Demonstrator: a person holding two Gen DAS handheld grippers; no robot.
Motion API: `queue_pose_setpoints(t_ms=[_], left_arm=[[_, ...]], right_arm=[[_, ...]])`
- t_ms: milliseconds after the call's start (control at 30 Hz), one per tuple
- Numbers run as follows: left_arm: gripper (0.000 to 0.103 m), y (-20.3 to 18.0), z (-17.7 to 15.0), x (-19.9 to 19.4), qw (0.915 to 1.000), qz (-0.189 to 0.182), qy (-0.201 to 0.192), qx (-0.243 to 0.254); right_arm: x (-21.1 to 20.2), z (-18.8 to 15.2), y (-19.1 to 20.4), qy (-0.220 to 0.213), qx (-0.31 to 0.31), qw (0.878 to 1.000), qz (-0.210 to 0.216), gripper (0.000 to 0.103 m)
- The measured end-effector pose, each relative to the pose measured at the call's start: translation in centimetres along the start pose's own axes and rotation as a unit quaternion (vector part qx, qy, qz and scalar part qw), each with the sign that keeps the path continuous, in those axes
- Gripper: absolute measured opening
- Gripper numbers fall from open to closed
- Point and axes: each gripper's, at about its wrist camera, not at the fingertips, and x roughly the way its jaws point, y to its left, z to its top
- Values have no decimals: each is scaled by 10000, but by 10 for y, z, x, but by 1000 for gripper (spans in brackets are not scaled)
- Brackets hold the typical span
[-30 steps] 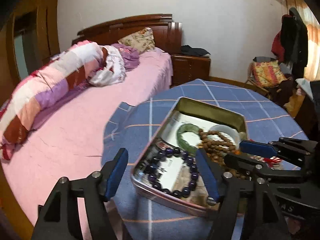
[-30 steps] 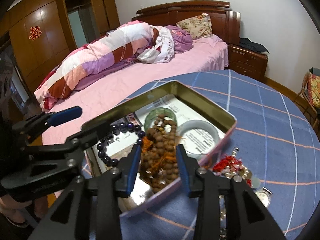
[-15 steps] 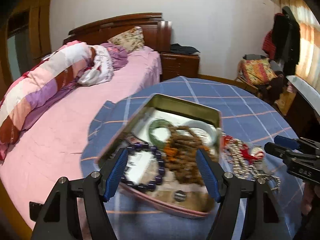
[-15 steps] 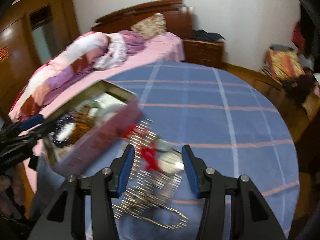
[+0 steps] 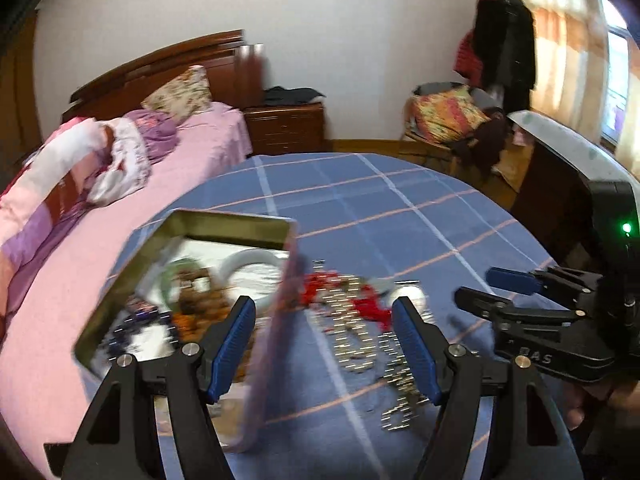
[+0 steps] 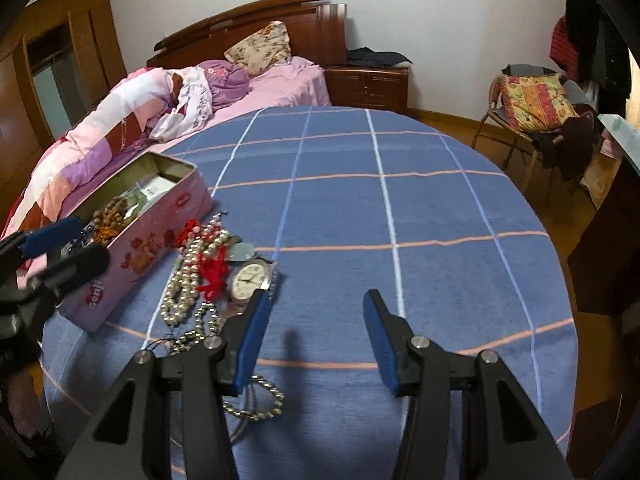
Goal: Organize jewelry
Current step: 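Grasp the red tassel ornament with the left tool while the right tool grasps the silver watch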
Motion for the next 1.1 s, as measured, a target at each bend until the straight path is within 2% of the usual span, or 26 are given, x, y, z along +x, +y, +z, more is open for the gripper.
queue_pose_setpoints(t_ms=[200, 400, 467, 500, 600, 633, 667, 767, 900, 1100], left_arm=[[71, -34, 1, 28, 9990, -138, 269, 340], [69, -47, 2, 47, 9975, -145, 492, 477], [48, -46, 2, 53, 9969, -166, 614, 462], [31, -45, 2, 57, 9962, -196, 713, 457], [15, -41, -1, 64, 9949, -316, 884, 363], [1, -41, -2, 64, 9948, -341, 900, 348], [0, -40, -2, 63, 9948, -372, 898, 313], [0, -36, 6, 46, 9969, -476, 597, 199], [0, -22, 25, 14, 9991, -422, 68, 69], [0, 3, 46, -10, 9987, -367, -329, -122]], right_arm=[[-1, -4, -16, -33, 190, 9998, -50, 53], [-2, -5, -24, -71, 350, 9994, -1, 53], [-2, -5, -25, -81, 364, 9993, 48, 53], [-2, -5, -25, -79, 367, 9993, 72, 53], [0, -6, -25, -74, 357, 9993, 98, 53], [-1, -7, -25, -73, 360, 9993, 104, 53], [-1, -7, -26, -71, 364, 9993, 104, 53], [-1, -7, -25, -77, 358, 9993, 115, 53], [1, -5, -20, -56, 285, 9994, 168, 53], [4, 1, 1, -15, 35, 9996, 290, 53]])
